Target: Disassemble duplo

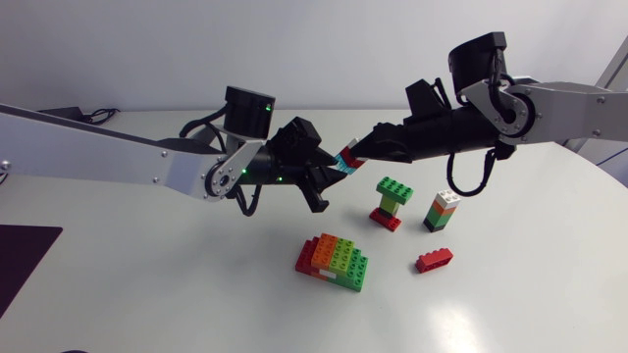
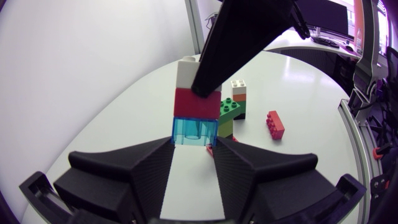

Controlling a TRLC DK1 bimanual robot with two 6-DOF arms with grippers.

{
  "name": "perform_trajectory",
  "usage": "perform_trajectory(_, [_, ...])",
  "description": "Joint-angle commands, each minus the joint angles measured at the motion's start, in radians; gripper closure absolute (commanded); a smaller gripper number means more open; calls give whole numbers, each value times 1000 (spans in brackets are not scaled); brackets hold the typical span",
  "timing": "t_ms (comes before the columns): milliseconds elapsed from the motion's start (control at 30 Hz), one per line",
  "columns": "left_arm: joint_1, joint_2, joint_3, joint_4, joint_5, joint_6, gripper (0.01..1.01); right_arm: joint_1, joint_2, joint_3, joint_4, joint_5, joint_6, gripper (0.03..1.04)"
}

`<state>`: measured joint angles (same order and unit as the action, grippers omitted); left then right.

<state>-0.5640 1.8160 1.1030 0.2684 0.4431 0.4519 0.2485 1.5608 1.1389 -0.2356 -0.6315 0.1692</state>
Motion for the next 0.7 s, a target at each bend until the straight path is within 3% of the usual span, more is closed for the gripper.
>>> perform_trajectory(0, [-7, -20, -26, 15, 3, 14, 652, -11, 19, 15, -19, -16, 0, 805])
perform_trajectory(667, [16, -52, -103, -15, 3, 116, 654, -83, 62, 117, -151, -5, -128, 805])
